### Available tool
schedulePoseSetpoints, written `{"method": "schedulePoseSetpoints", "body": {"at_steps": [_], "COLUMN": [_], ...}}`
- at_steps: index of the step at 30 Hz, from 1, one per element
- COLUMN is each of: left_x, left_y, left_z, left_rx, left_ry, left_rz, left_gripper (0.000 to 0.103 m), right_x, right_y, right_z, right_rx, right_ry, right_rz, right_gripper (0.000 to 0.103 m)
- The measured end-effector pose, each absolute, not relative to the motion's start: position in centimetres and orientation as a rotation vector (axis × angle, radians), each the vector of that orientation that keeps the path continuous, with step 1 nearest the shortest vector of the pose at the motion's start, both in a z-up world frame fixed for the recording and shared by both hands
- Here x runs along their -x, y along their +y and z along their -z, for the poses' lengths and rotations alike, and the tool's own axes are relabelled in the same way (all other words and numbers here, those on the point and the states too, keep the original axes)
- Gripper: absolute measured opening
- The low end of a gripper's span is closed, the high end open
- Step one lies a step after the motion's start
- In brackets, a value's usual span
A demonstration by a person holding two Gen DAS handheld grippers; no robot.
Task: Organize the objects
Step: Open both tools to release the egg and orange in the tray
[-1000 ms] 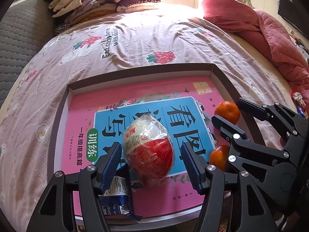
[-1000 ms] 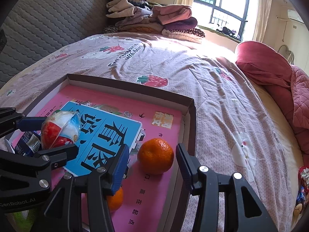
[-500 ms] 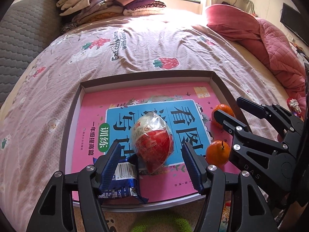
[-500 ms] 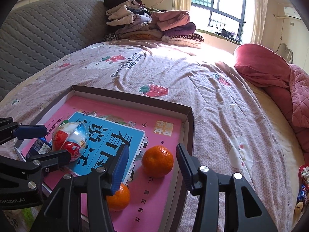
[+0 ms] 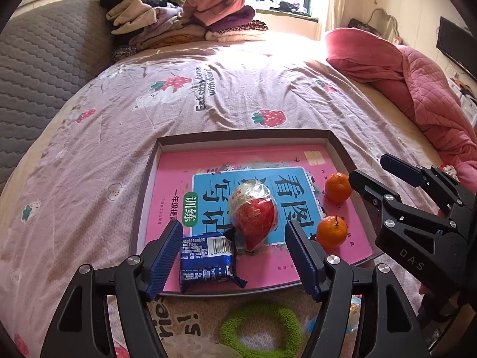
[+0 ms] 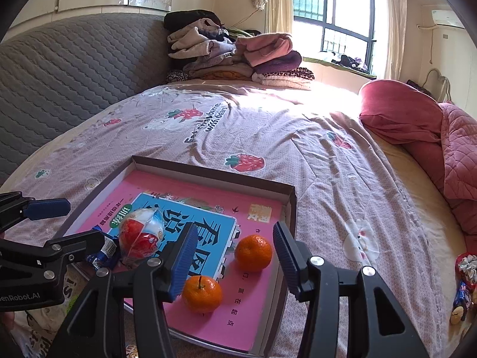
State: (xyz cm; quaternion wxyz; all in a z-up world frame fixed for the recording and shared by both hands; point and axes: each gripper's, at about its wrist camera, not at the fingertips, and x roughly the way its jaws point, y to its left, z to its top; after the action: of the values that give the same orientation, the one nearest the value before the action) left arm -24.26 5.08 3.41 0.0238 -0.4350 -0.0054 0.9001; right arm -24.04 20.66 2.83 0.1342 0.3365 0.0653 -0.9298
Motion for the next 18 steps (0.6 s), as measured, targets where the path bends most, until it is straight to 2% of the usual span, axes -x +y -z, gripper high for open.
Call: {"method": "schedulePoseSetpoints", "body": {"at_steps": [18], "left_x": [19.4], "left_y": [2.8], "left_z": [-6.8], "left_rx": [1.255], "left_ry": [-0.059], "left_rz": [-2.857], "left_gripper": [0.075], "right_x": [18.8], "right_y": [20.2], "right_z": [-7.1], "right_rx": [-0.836], "right_ry": [0.166], "right_rz": [2.702], "right_gripper": [0.058]}}
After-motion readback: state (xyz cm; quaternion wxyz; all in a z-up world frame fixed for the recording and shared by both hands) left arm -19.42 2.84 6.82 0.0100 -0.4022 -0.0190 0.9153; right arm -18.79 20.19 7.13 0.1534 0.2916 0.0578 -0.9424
